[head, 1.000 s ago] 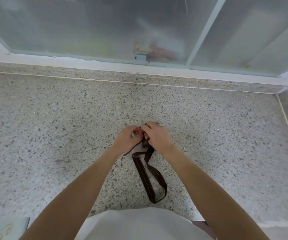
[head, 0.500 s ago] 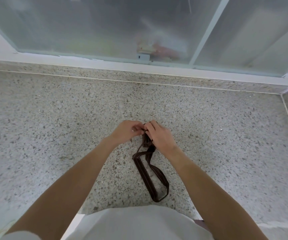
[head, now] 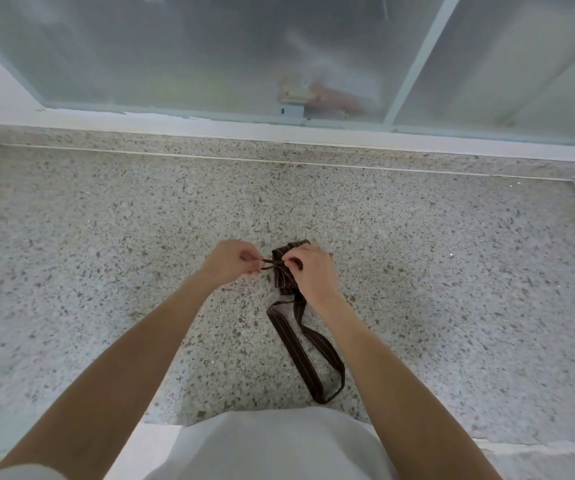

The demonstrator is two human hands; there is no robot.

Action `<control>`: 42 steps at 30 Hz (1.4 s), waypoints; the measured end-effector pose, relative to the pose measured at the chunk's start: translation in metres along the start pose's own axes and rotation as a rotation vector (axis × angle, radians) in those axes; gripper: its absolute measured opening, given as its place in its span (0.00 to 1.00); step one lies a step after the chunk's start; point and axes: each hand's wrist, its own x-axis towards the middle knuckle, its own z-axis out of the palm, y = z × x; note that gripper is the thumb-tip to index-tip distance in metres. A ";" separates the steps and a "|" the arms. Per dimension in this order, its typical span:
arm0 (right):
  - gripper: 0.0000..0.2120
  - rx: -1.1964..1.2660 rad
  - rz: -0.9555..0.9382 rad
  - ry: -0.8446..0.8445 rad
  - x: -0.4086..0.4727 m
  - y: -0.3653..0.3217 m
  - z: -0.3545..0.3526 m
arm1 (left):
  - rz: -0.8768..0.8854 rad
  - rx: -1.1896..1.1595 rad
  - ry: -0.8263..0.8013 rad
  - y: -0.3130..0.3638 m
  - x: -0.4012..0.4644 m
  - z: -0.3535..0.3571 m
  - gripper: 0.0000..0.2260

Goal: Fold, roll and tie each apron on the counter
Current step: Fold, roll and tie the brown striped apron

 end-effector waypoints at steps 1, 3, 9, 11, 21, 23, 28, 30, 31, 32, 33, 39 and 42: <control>0.05 0.010 0.022 -0.007 0.001 -0.001 -0.001 | -0.022 -0.055 0.011 -0.003 -0.001 0.000 0.03; 0.05 0.084 0.098 -0.014 0.003 -0.002 -0.004 | -0.092 -0.145 0.031 -0.005 -0.001 0.005 0.04; 0.09 0.507 0.482 0.051 -0.003 0.010 -0.024 | -0.296 -0.350 0.154 -0.012 -0.003 0.027 0.03; 0.08 0.547 0.522 0.054 -0.009 0.013 -0.029 | -0.295 -0.304 0.172 -0.018 -0.004 0.030 0.03; 0.06 0.009 0.130 -0.149 -0.010 0.019 -0.045 | -0.061 0.026 0.081 -0.015 -0.006 0.022 0.08; 0.06 -0.020 0.120 -0.108 -0.015 0.019 -0.043 | -0.029 0.049 0.125 -0.009 -0.006 0.025 0.08; 0.04 -0.141 0.097 -0.045 -0.021 0.015 -0.036 | -0.030 0.106 0.222 -0.005 -0.003 0.029 0.03; 0.05 -0.179 0.106 -0.034 -0.025 0.018 -0.035 | -0.067 0.187 0.275 -0.001 -0.004 0.032 0.04; 0.05 -0.180 0.118 -0.022 -0.027 0.019 -0.034 | -0.088 0.193 0.281 -0.001 -0.004 0.034 0.05; 0.05 -0.183 0.126 -0.019 -0.028 0.019 -0.034 | -0.113 0.179 0.282 -0.002 -0.004 0.038 0.05; 0.05 -0.187 0.130 -0.022 -0.028 0.019 -0.034 | -0.139 0.153 0.287 -0.002 -0.006 0.040 0.05; 0.07 -0.219 0.028 0.046 -0.023 0.012 -0.032 | -0.087 -0.025 0.260 -0.012 -0.008 0.038 0.05; 0.14 -0.209 -0.025 0.041 -0.027 0.002 -0.021 | -0.077 -0.045 0.248 -0.017 -0.007 0.041 0.04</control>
